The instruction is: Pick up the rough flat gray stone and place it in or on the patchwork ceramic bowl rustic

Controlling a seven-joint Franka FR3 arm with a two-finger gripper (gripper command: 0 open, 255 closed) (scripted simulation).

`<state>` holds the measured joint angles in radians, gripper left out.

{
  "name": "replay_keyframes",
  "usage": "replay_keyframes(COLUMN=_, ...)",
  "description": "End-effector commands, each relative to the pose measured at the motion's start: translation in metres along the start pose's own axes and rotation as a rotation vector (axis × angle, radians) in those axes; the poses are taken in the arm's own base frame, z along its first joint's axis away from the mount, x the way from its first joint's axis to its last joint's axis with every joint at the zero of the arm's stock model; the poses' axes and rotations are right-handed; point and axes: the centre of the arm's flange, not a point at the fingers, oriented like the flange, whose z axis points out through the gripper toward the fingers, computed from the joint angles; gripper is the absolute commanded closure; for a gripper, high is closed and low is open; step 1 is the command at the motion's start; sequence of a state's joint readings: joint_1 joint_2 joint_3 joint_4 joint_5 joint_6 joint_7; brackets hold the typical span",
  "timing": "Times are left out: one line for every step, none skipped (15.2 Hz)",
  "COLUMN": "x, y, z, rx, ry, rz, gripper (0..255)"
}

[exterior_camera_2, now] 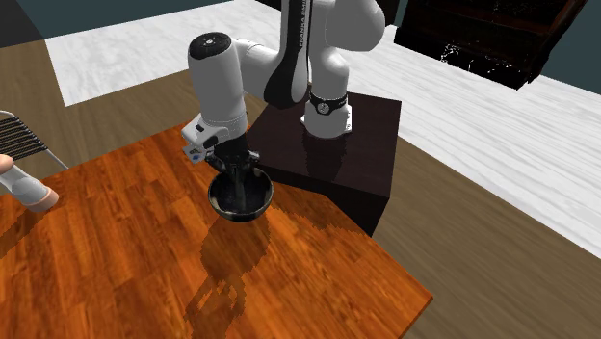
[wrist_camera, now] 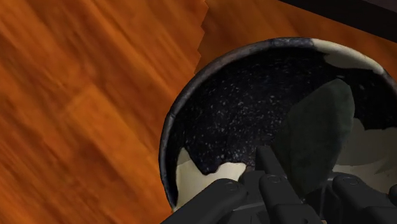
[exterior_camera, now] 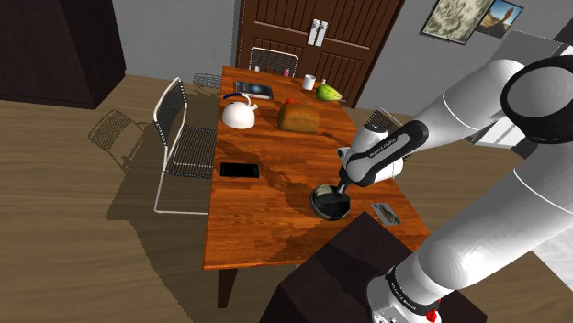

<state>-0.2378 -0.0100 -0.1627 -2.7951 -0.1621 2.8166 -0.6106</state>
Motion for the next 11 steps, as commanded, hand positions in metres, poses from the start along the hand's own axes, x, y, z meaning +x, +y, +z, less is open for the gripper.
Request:
replay_keyframes(x=0.000, y=0.000, z=0.000, rx=0.000, ry=0.000, rz=0.000, gripper=0)
replay_keyframes(x=0.000, y=0.000, z=0.000, rx=0.000, ry=0.000, rz=0.000, gripper=0)
replay_keyframes(x=0.000, y=0.000, z=0.000, rx=0.000, ry=0.000, rz=0.000, gripper=0)
replay_keyframes(x=0.000, y=0.000, z=0.000, rx=0.000, ry=0.000, rz=0.000, gripper=0)
replay_keyframes(x=0.000, y=0.000, z=0.000, rx=0.000, ry=0.000, rz=0.000, gripper=0)
replay_keyframes(x=0.000, y=0.000, z=0.000, rx=0.000, ry=0.000, rz=0.000, gripper=0)
replay_keyframes(x=0.000, y=0.000, z=-0.013, rx=0.000, ry=0.000, rz=0.000, gripper=0)
replay_keyframes(x=0.000, y=0.000, z=-0.026, rx=0.000, ry=0.000, rz=0.000, gripper=0)
replay_keyframes(x=0.000, y=0.000, z=-0.040, rx=0.000, ry=0.000, rz=0.000, gripper=0)
replay_keyframes(x=0.000, y=0.000, z=-0.050, rx=0.000, ry=0.000, rz=0.000, gripper=0)
replay_keyframes(x=0.000, y=0.000, z=-0.050, rx=0.000, ry=0.000, rz=0.000, gripper=0)
